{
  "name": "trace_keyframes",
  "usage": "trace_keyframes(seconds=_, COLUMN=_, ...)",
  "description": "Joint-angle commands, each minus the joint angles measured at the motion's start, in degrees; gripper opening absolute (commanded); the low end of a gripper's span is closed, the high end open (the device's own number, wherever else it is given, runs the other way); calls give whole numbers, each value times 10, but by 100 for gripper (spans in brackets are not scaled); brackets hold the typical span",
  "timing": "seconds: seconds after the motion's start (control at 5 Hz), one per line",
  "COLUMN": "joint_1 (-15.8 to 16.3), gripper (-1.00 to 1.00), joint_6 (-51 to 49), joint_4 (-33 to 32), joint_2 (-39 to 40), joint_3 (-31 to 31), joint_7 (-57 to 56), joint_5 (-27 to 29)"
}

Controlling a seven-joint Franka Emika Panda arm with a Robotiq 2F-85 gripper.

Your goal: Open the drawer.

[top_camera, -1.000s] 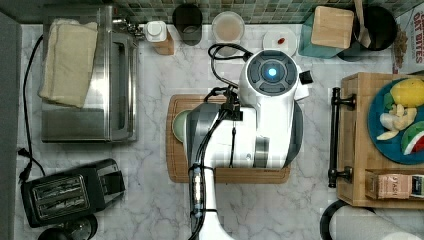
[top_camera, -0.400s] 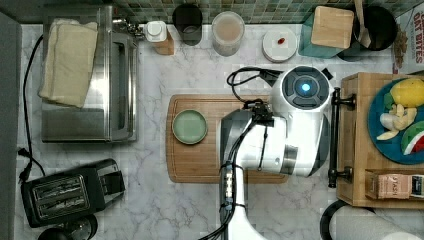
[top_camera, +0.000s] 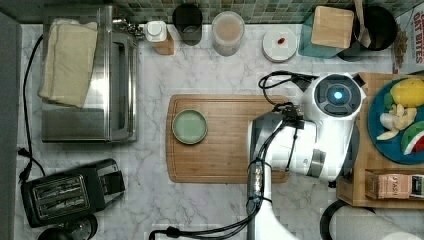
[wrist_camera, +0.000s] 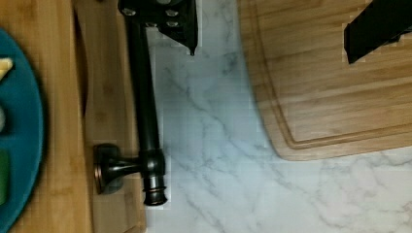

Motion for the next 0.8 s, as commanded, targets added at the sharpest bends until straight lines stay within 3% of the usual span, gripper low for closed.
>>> trace_keyframes(seconds=0.2, joint_1=-46, gripper=100, joint_6=50, joint_4=-14, joint_2=-1, joint_3=-37, joint_7=-128, joint_5=-15)
trace_keyframes(seconds=0.4, joint_1=-65, gripper=100, joint_6=63, joint_4=-10, joint_2=15, joint_3=-40, joint_7=-167, joint_5=-10)
trace_keyframes(seconds=0.6, joint_1=-59, gripper=100, joint_6=89, joint_4=-21, joint_2=22, joint_3=-62, joint_7=-197, joint_5=-2)
trace_keyframes(seconds=0.8, joint_1=-78, gripper=100, joint_6=93, joint_4=-29, joint_2=29, joint_3=-44, joint_7=-184, joint_5=-9)
